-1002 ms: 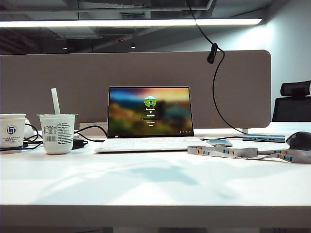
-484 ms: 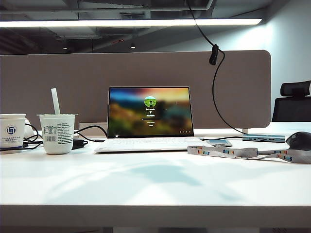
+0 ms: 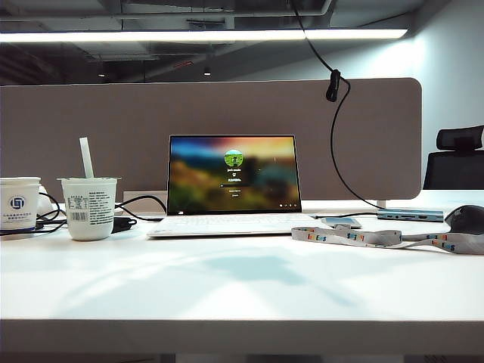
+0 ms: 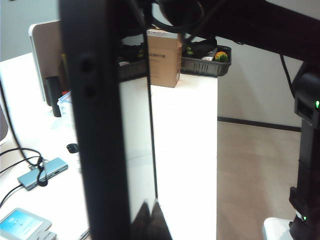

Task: Pick up the black phone, pick up the charger plug, insert the charger plug into the phone's charging port, and finally place the connected phone back on the desk.

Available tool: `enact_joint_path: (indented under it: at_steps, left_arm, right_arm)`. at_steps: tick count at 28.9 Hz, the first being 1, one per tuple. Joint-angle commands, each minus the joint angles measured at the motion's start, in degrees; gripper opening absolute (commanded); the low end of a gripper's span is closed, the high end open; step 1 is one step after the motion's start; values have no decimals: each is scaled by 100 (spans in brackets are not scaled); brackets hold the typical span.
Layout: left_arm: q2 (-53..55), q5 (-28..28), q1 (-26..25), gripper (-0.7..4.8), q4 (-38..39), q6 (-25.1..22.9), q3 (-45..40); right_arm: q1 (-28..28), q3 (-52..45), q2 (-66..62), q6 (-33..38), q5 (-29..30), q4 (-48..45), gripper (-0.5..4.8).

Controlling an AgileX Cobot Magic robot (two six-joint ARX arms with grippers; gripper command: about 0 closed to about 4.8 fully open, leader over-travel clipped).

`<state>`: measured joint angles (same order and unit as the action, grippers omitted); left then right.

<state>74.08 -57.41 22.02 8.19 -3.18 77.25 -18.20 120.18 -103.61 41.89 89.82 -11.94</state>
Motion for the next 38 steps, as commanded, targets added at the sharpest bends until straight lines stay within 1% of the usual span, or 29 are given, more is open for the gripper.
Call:
enact_joint_path:
  at_steps: [1, 16, 38]
  left_arm:
    - [-42, -50, -13, -7, -225, 39, 57]
    - [-26, -201, -13, -6, -317, 31, 57]
    - [-26, -286, -13, -7, -315, 46, 57]
  right_arm:
    - [-7, 22, 26, -168, 9, -28, -6]
    - [-111, 20, -61, -468, -96, -31, -6]
    - [-149, 22, -66, -463, -83, -28, -6]
